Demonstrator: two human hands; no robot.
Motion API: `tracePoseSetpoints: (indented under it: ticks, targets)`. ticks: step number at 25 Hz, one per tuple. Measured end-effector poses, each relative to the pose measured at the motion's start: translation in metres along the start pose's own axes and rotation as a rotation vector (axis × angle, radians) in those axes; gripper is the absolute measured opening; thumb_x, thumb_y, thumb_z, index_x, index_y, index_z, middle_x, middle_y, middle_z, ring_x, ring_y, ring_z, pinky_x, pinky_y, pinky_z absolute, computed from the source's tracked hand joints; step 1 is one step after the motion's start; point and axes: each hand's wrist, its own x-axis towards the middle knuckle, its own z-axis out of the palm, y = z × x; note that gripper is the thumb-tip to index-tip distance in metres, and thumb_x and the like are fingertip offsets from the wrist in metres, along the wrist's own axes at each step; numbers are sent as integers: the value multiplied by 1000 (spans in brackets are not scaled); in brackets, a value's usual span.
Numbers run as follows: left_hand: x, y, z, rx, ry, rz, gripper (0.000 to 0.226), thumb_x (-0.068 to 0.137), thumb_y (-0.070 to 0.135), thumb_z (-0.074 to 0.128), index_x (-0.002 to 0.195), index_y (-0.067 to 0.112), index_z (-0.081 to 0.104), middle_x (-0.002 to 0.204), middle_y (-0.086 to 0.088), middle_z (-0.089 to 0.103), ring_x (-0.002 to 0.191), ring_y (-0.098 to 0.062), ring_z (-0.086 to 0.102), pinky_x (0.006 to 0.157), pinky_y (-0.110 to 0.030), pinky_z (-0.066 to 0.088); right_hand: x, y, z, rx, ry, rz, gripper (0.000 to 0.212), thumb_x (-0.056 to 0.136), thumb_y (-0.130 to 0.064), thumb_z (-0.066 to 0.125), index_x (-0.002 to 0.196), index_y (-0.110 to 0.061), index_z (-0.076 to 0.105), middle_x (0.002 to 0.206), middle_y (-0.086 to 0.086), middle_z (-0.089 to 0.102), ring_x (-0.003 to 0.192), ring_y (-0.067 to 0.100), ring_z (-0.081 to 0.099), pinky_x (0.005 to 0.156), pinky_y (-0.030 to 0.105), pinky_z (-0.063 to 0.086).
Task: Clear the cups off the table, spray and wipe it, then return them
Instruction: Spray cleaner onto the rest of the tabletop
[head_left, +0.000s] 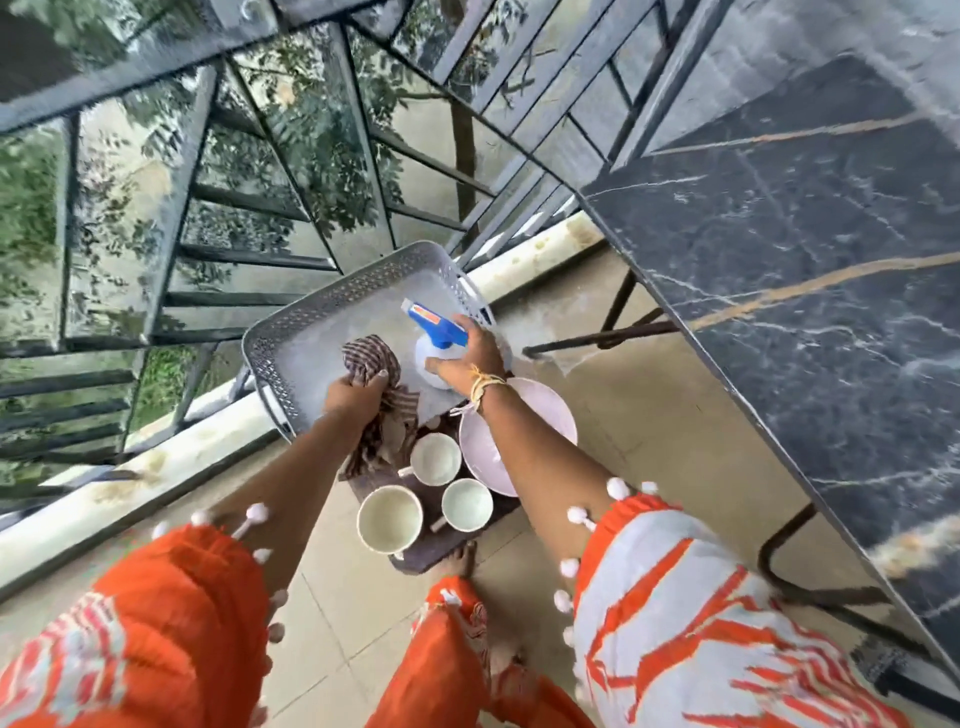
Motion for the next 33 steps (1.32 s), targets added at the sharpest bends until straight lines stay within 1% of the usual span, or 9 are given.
tracePoseSetpoints:
  ticks: [4, 7, 13, 15, 17, 19, 23, 28, 33]
  targets:
    - [29, 0, 2, 28, -33, -63, 36, 86, 21, 68, 115, 1, 63, 103, -15, 65, 91, -26, 63, 84, -35, 52, 20, 1, 5, 155, 15, 16, 39, 74, -14, 79, 111, -8, 68, 99, 6, 68, 87, 15, 58, 76, 19, 40]
    - [25, -2, 6, 16, -104, -149, 31, 84, 11, 68, 111, -4, 63, 95, -16, 62, 86, -26, 61, 73, -35, 52, 24, -2, 4, 315, 140, 133, 39, 67, -32, 82, 94, -6, 72, 84, 4, 66, 78, 16, 57, 83, 39, 52]
    - [-19, 52, 12, 350, -104, 112, 27, 87, 13, 55, 108, 2, 68, 110, -16, 68, 101, -32, 65, 86, -39, 51, 8, -36, -63, 471, 230, 90, 30, 84, -35, 70, 94, -7, 70, 86, 7, 65, 82, 18, 56, 78, 28, 44]
    - [-42, 82, 28, 217, -243, 170, 28, 90, 1, 48, 112, 4, 65, 107, -15, 67, 83, -26, 70, 76, -38, 51, -1, -29, -93, 529, 299, 87, 33, 85, -39, 68, 93, -7, 67, 86, 5, 61, 82, 18, 54, 78, 29, 42]
    - [-77, 105, 44, 90, -355, 167, 26, 92, 3, 47, 106, 18, 62, 85, -9, 63, 53, -16, 63, 61, -29, 45, -11, -15, -121, 592, 381, 104, 35, 82, -43, 69, 89, -9, 64, 85, 4, 60, 81, 18, 52, 77, 30, 41]
    - [-110, 121, 67, 80, -499, 174, 8, 92, 21, 54, 96, 21, 61, 78, -4, 58, 57, -18, 56, 64, -27, 46, -21, 8, -156, 704, 449, 109, 25, 81, -39, 70, 80, -16, 58, 79, 0, 58, 77, 19, 52, 74, 29, 41]
    - [-168, 141, 132, 218, -770, 163, 23, 92, 37, 53, 94, 15, 62, 66, 2, 62, 52, -16, 57, 65, -29, 48, -44, 67, -238, 767, 527, 136, 19, 82, -36, 68, 76, -20, 59, 72, -7, 60, 74, 18, 57, 72, 29, 44]
    - [-241, 165, 221, 374, -1019, 236, 27, 91, 42, 59, 102, 18, 63, 84, -3, 62, 68, -18, 57, 65, -26, 47, -68, 130, -338, 731, 567, 183, 23, 84, -38, 65, 91, -17, 62, 78, -1, 60, 74, 20, 57, 70, 29, 43]
    - [-295, 181, 297, 541, -1122, 339, 62, 71, 37, 81, 122, 8, 61, 100, -10, 63, 81, -21, 58, 70, -24, 52, -84, 176, -417, 792, 572, 296, 24, 76, -36, 67, 73, -15, 56, 71, -2, 52, 66, 20, 51, 70, 33, 41]
